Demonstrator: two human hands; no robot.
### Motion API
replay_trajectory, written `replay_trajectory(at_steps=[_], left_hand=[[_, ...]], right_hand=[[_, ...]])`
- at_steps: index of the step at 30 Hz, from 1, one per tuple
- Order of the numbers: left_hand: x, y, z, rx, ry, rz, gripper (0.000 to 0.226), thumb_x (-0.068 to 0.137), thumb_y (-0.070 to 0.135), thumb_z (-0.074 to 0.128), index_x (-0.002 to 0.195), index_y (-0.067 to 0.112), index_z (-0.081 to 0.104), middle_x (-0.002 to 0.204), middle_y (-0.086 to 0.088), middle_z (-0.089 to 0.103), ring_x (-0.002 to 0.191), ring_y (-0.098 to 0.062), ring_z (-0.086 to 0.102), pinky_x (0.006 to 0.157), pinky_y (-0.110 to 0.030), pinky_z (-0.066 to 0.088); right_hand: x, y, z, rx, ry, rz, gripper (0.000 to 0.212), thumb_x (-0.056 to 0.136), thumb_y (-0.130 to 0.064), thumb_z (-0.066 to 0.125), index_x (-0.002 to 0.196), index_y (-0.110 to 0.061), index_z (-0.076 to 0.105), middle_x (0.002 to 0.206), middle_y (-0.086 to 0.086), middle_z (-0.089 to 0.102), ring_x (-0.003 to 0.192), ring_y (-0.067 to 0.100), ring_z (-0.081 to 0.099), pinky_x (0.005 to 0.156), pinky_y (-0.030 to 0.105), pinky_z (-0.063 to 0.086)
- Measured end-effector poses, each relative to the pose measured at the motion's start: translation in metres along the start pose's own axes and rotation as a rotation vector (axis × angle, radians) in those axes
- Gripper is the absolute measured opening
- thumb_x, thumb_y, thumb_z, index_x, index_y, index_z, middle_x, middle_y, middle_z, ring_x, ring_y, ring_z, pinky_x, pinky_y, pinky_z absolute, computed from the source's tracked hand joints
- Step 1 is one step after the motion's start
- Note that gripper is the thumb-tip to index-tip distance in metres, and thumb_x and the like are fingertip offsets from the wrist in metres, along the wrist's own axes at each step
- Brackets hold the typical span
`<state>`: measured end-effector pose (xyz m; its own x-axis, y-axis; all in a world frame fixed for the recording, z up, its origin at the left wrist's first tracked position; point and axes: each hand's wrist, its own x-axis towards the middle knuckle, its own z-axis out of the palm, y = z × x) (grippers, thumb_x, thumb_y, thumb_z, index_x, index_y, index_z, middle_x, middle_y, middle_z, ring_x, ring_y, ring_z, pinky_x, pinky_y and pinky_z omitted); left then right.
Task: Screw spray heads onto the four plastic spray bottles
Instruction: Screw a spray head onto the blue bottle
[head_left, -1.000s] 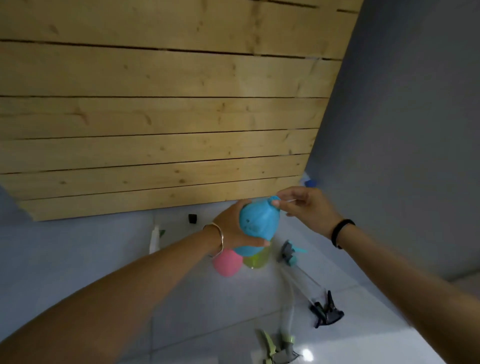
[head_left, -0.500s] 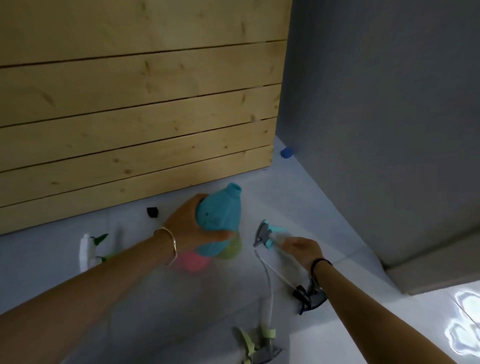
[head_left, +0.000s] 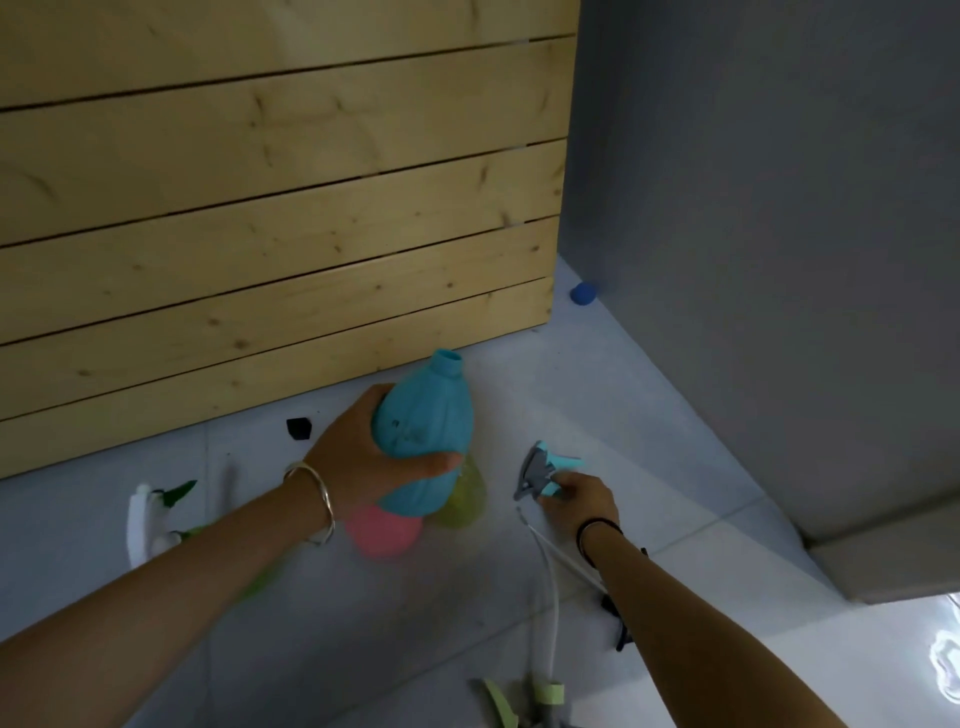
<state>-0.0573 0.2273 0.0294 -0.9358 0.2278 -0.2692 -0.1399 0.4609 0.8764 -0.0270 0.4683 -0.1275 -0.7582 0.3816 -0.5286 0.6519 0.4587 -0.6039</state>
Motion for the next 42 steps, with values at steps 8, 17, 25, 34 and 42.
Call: replay_trajectory(at_steps=[8, 17, 25, 34, 42], left_hand=[[-0.012, 0.027, -0.005, -0.061, 0.053, 0.044, 0.072, 0.038, 0.051, 0.085, 0.099, 0.044, 0.048, 0.097, 0.023, 0.060, 0.082, 0.008, 0.060, 0.053, -0.007, 0.047], [-0.068, 0.093, -0.027, -0.159, 0.081, 0.154, 0.073, 0.041, 0.041, 0.090, 0.102, 0.040, 0.049, 0.101, 0.011, 0.065, 0.086, -0.003, 0.064, 0.058, -0.014, 0.050], [-0.143, 0.126, -0.050, -0.227, 0.123, 0.182, 0.069, 0.053, 0.032, 0.089, 0.107, 0.031, 0.047, 0.100, 0.010, 0.064, 0.086, -0.003, 0.063, 0.055, -0.010, 0.047], [-0.195, 0.113, -0.062, -0.232, 0.050, 0.160, 0.078, 0.034, 0.046, 0.086, 0.100, 0.038, 0.047, 0.104, 0.009, 0.066, 0.093, -0.007, 0.065, 0.070, -0.021, 0.054], [-0.205, 0.114, -0.072, -0.197, 0.007, 0.151, 0.084, 0.035, 0.046, 0.086, 0.108, 0.038, 0.046, 0.105, 0.011, 0.063, 0.094, -0.008, 0.062, 0.066, -0.020, 0.052]], right_hand=[[-0.035, -0.057, -0.057, 0.451, 0.061, -0.094, 0.036, 0.082, -0.013, 0.070, 0.114, 0.003, 0.065, 0.113, 0.018, 0.066, 0.101, 0.027, 0.061, 0.086, 0.025, 0.049], [-0.160, -0.169, -0.164, 0.926, -0.231, -0.305, 0.032, 0.095, -0.025, 0.051, 0.121, -0.009, 0.056, 0.124, 0.007, 0.060, 0.100, 0.014, 0.062, 0.083, 0.023, 0.048], [-0.276, -0.218, -0.199, 1.130, -0.279, -0.518, 0.020, 0.090, -0.025, 0.058, 0.106, -0.013, 0.062, 0.108, 0.004, 0.069, 0.094, 0.008, 0.070, 0.074, 0.021, 0.057], [-0.355, -0.220, -0.190, 1.342, -0.191, -0.583, 0.025, 0.092, -0.018, 0.057, 0.113, -0.005, 0.057, 0.106, 0.009, 0.067, 0.090, 0.012, 0.071, 0.078, 0.024, 0.059], [-0.372, -0.211, -0.185, 1.440, -0.039, -0.621, 0.010, 0.095, -0.016, 0.052, 0.100, -0.009, 0.057, 0.103, 0.007, 0.065, 0.102, 0.019, 0.065, 0.090, 0.027, 0.054]])
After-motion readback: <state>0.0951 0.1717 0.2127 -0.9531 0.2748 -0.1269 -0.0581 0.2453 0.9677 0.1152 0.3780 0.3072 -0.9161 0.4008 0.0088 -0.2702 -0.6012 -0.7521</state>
